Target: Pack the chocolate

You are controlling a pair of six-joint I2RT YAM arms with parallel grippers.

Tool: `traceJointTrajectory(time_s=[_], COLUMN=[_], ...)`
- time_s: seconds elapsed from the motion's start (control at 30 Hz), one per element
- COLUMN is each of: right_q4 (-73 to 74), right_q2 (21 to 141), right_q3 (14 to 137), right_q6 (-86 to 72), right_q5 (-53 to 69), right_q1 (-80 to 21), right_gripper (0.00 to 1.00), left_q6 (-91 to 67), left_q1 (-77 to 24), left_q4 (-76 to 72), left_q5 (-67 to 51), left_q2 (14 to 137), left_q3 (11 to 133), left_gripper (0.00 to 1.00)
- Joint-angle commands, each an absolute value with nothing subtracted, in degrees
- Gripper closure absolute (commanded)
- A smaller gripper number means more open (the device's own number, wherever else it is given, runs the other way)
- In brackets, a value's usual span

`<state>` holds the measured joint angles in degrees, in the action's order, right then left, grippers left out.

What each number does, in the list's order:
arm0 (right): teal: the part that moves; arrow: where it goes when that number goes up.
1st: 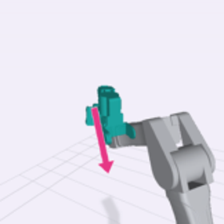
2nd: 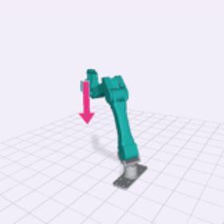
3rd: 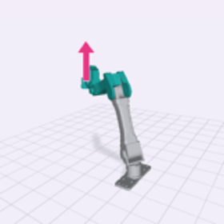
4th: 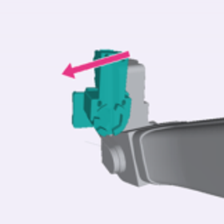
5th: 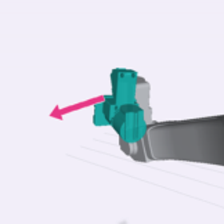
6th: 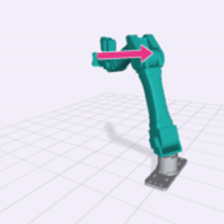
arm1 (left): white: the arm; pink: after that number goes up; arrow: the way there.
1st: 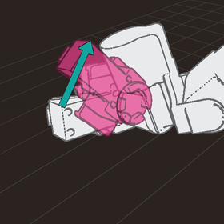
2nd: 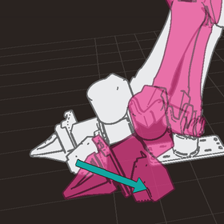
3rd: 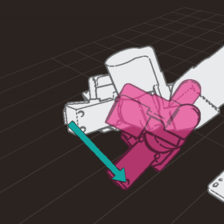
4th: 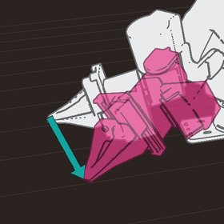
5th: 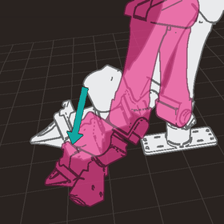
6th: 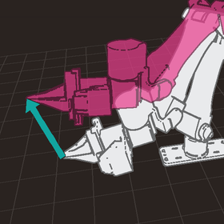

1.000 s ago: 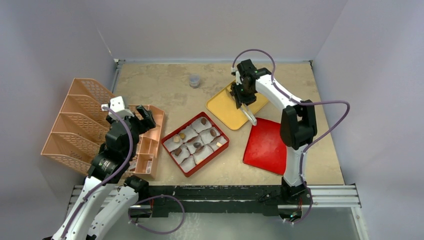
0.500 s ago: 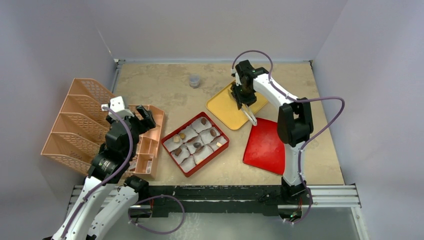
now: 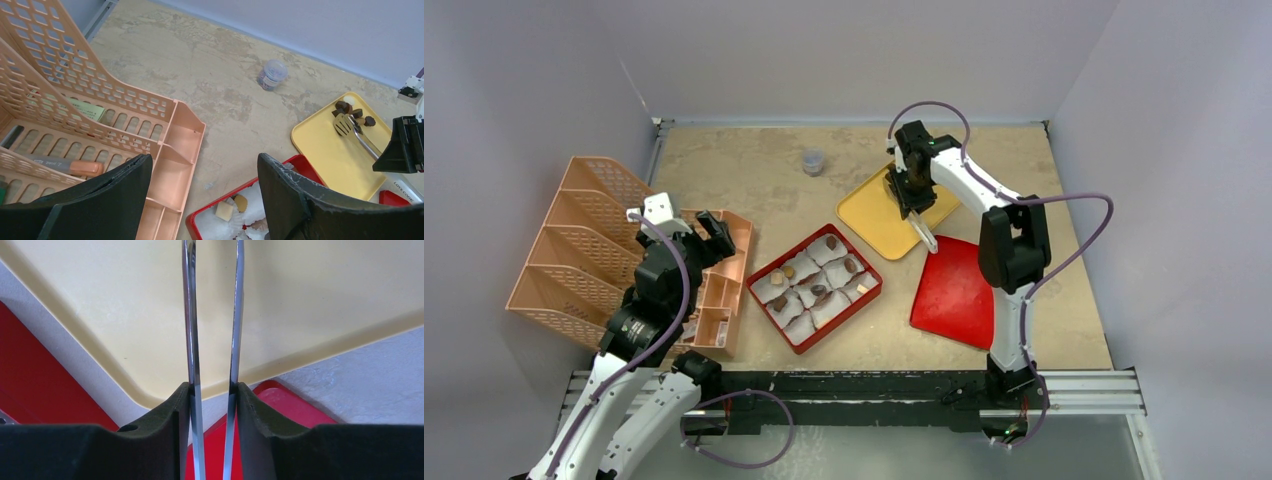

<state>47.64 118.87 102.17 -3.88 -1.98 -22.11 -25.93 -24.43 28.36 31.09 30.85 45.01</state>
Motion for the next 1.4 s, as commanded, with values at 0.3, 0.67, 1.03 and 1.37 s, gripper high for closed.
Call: traceJointTrajectory(time_s=[0.3, 0.67, 1.03, 1.37], right_q4=[44.5, 45.5, 48.3, 48.1], right_q2=[109.5, 100.3, 91.2, 87.2], right_q3=[95.7, 91.3, 88.4, 82.5], right_q6=[-2.4, -2.2, -3.9, -7.0], right_q5=[-1.2, -0.1, 2.2, 6.7], right_q1=[-22.2, -24.2, -33.6, -44.9], right_gripper=[0.74, 0.76, 0.76, 0.75], left_q6=[-25.9, -26.0, -25.9, -25.9], left_q1=[-24.2, -24.2, -24.2, -24.2], left_q4=[26.3, 26.4, 26.4, 26.3], left_q5=[30.8, 31.0, 31.4, 31.2], left_q2=[30.7, 31.2, 31.4, 31.3], left_q3=[45.4, 45.4, 45.5, 45.5], left_gripper=[0.24, 0.24, 0.24, 0.24])
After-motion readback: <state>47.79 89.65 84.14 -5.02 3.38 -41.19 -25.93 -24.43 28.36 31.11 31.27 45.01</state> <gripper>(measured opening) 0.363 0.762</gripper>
